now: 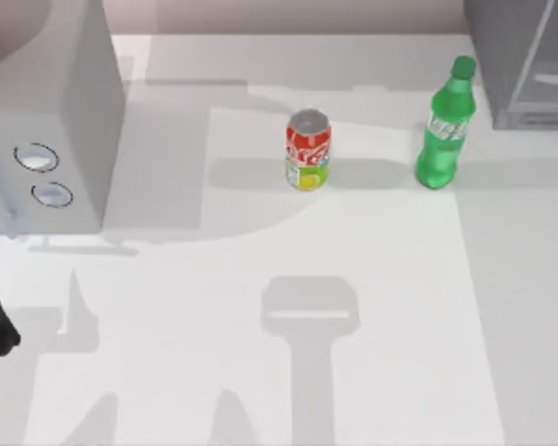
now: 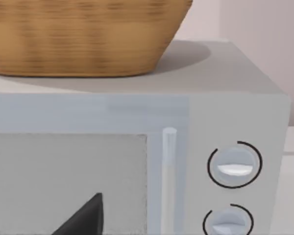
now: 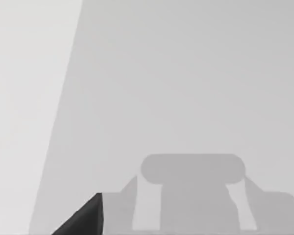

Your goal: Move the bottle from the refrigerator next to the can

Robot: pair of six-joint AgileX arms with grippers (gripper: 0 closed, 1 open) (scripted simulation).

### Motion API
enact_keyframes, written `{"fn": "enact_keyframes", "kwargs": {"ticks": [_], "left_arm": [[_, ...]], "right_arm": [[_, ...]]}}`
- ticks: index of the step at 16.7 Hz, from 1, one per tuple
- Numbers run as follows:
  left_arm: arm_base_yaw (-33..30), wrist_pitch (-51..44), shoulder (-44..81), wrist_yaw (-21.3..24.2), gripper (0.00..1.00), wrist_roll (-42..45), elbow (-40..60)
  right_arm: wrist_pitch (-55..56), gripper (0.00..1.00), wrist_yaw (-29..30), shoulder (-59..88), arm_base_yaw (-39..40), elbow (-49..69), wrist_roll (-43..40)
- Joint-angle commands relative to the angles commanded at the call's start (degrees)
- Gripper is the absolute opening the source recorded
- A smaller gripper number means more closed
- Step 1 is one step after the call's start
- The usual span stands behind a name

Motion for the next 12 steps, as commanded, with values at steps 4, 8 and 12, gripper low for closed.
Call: {"fn": "enact_keyframes", "kwargs": {"ticks": [4, 8, 12], "left_arm": [[0.0, 0.0, 0.0, 0.0, 1.00, 0.0, 0.0], [0.0, 0.0, 0.0, 0.0, 1.00, 0.0, 0.0], [0.0, 0.0, 0.0, 0.0, 1.00, 0.0, 0.0]], "right_arm": [[-1.3, 1.00, -3.4, 5.9, -5.9, 3.6, -6.0], [-4.2, 1.00, -11.6, 21.5, -21.1, 10.8, -21.7], [-6.7, 1.00, -22.2, 45.4, -42.6, 19.0, -45.6]]}}
